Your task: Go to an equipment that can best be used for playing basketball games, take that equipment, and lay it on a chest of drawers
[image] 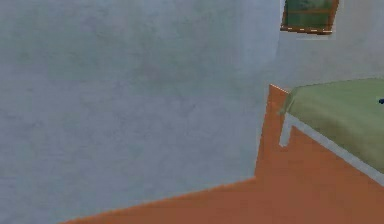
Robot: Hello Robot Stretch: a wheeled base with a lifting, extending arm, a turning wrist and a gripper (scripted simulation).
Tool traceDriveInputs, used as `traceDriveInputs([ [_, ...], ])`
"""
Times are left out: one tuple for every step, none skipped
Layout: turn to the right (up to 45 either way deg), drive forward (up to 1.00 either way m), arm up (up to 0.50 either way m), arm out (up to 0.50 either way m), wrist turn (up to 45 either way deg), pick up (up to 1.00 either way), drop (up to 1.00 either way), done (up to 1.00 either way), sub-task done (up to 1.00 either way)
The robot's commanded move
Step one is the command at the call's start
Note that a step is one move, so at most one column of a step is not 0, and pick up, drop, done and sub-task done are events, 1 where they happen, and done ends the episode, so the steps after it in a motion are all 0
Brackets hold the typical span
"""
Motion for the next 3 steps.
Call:
traceDriveInputs([
  [0.0,0.40,0.00,0.00,0.0,0.00,0.00,0.00,0.00],
  [27.0,0.00,0.00,0.00,0.0,0.00,0.00,0.00,0.00],
  [0.0,0.65,0.00,0.00,0.0,0.00,0.00,0.00,0.00],
])
